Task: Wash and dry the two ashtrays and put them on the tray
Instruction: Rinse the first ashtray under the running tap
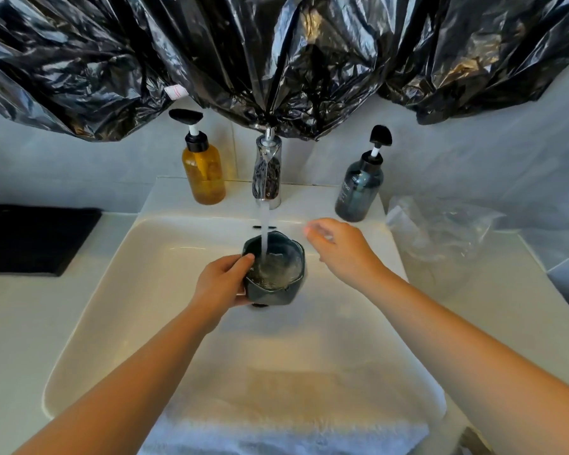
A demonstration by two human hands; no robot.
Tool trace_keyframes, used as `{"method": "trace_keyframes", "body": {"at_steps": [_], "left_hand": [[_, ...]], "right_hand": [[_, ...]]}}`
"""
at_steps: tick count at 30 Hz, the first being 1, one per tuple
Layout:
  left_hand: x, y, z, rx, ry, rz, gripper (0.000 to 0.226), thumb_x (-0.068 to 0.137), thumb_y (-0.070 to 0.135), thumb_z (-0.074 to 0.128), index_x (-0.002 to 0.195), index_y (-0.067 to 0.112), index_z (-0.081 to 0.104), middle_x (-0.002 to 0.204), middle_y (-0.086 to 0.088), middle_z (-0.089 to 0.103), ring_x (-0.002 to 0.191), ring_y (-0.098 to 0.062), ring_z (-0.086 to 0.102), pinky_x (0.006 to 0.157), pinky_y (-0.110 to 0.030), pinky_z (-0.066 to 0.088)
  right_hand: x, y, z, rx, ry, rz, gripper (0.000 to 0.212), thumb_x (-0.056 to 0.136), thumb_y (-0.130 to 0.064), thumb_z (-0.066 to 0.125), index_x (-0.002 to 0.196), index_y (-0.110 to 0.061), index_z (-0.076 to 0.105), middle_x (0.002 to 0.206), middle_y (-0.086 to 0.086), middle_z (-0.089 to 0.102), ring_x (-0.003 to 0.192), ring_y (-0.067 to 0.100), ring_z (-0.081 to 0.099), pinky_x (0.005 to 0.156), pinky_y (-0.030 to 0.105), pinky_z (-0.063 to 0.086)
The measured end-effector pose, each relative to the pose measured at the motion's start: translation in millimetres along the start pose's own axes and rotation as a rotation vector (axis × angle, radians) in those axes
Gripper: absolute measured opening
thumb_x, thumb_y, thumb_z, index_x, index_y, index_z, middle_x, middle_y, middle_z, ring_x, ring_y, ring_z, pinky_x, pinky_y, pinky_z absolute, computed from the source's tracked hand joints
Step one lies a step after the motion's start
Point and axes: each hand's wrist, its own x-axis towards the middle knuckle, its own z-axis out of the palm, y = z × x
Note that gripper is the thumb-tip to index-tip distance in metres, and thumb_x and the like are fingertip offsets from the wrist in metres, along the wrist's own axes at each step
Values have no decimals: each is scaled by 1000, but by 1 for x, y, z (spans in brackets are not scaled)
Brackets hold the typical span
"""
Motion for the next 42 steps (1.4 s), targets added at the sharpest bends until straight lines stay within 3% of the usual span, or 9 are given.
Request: {"method": "trace_keyframes", "body": {"at_steps": [5,10,15,22,28,31,36,39,42], "left_hand": [[16,-14,-6,-13,26,52,23,97,30,53,93,12,66,100,-16,70,88,-31,71,61,-34,61],[32,-16,-9,-32,28,151,22,96,31,54,90,13,65,102,-17,70,86,-29,72,65,-37,62],[42,-15,-8,-61,-11,176,33,94,36,56,113,10,60,109,-15,69,93,-31,70,72,-40,61],[34,-23,-3,-27,-121,150,39,98,41,47,122,11,54,114,-16,68,94,-32,71,82,-44,59],[39,-19,-6,351,49,361,59,98,54,32,137,12,45,128,-11,58,106,-29,62,90,-41,54],[39,-19,-12,526,73,477,59,97,56,29,135,13,46,123,-9,59,105,-27,61,95,-46,51],[46,-15,-22,590,146,556,42,96,57,32,103,21,53,112,-9,63,102,-27,61,96,-49,49],[46,-14,-18,647,129,563,52,96,54,34,125,16,55,114,-2,60,107,-25,58,99,-47,48],[46,-14,-18,659,139,577,54,97,52,36,129,13,53,122,-5,60,111,-25,57,100,-46,47]], "right_hand": [[-3,15,28,250,-112,224,48,99,-48,41,135,-19,48,125,7,59,99,24,66,86,37,57],[8,14,46,545,-249,174,36,102,-48,33,103,-24,61,92,1,65,70,19,70,76,34,60],[27,28,65,669,-153,164,39,99,-46,44,114,-15,61,117,12,64,94,30,70,83,40,58],[24,47,60,643,-111,95,35,93,-45,56,106,-14,64,104,8,70,92,24,68,94,39,54],[21,42,54,296,236,-292,33,80,-52,65,90,-21,74,80,-6,68,75,12,61,79,37,53],[17,45,46,-83,408,-410,43,74,-62,63,108,-36,69,95,-13,69,90,11,63,81,39,54],[11,39,31,-476,633,-502,64,83,-55,63,140,-31,47,121,-8,55,108,19,56,73,29,35],[9,39,24,-514,722,-581,68,84,-49,67,144,-26,44,129,-6,53,111,21,57,72,27,33],[9,38,24,-537,800,-644,69,83,-45,70,143,-22,45,126,-2,56,103,23,61,68,28,36]]}}
